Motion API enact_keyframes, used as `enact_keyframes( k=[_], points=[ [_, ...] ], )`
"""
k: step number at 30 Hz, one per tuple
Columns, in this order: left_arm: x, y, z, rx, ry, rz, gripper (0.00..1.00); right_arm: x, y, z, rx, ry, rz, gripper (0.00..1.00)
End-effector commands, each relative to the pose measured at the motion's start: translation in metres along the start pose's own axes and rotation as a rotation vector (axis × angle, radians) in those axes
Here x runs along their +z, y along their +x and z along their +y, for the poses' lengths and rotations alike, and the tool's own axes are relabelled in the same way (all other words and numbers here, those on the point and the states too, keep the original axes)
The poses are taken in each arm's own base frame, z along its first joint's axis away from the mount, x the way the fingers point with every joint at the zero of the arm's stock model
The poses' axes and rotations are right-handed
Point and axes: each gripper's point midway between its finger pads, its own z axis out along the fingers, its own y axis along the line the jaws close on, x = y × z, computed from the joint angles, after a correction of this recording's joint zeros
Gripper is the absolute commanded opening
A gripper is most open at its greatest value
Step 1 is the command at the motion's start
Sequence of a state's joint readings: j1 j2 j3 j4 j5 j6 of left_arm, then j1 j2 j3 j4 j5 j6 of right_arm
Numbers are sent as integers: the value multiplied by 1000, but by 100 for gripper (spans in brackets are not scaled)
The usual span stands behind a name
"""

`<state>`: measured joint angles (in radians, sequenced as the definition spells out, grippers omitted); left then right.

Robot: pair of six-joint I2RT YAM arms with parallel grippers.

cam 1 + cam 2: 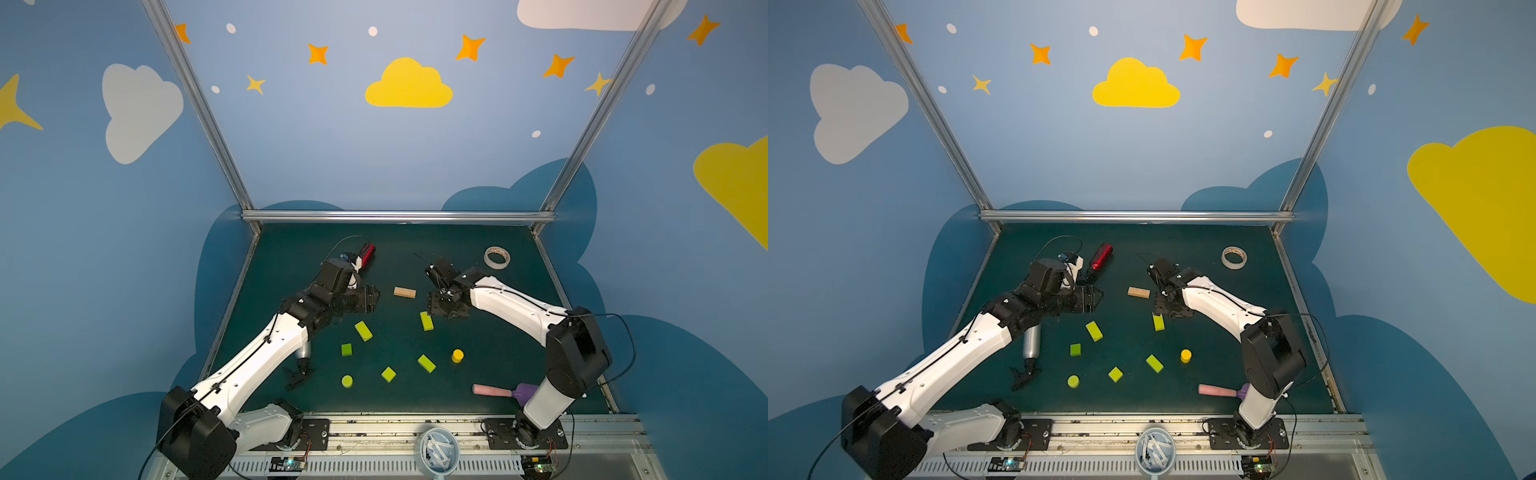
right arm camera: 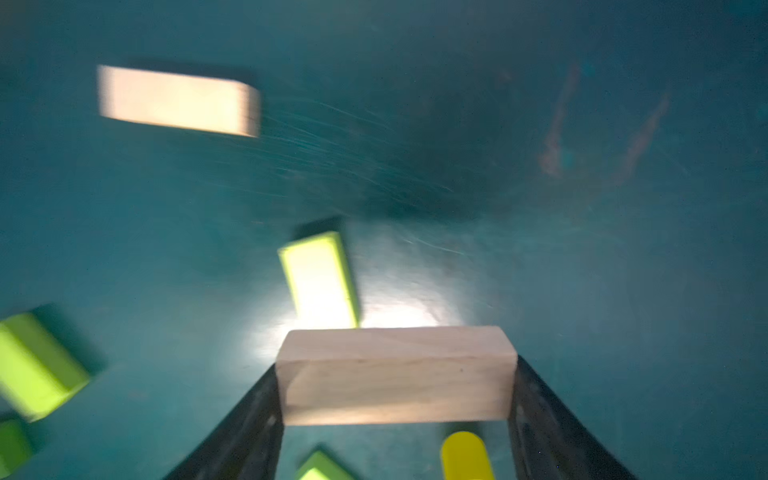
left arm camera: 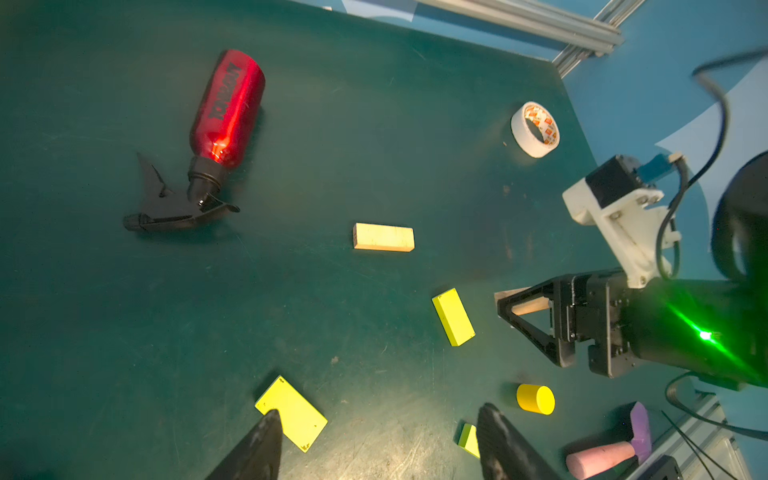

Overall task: Build the wood block tower
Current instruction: 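Carry the wooden block with the right gripper onto the farther wooden block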

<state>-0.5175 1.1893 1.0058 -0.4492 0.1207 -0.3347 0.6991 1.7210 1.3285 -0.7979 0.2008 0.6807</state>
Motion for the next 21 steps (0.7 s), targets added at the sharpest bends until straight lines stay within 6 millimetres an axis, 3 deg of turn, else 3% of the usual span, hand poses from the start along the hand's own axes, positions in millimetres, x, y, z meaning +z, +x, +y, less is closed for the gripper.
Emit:
enact_keyframes(
  k=[1,6,9,21],
  points=[
    [-5,2,12,-14,-56,-26,73,7,-1,25,-46,-16,42,59],
    [-14,-3,17,-12,-81,-66,72,22,-14,76,-103,-57,59,59],
    [-22,-5,23,-20,-110,-88,73,37,-18,93,-111,-43,60,58],
    [-50,-11,26,-19,-114,-178,73,86,-22,105,-43,-4,83,58]
  ],
)
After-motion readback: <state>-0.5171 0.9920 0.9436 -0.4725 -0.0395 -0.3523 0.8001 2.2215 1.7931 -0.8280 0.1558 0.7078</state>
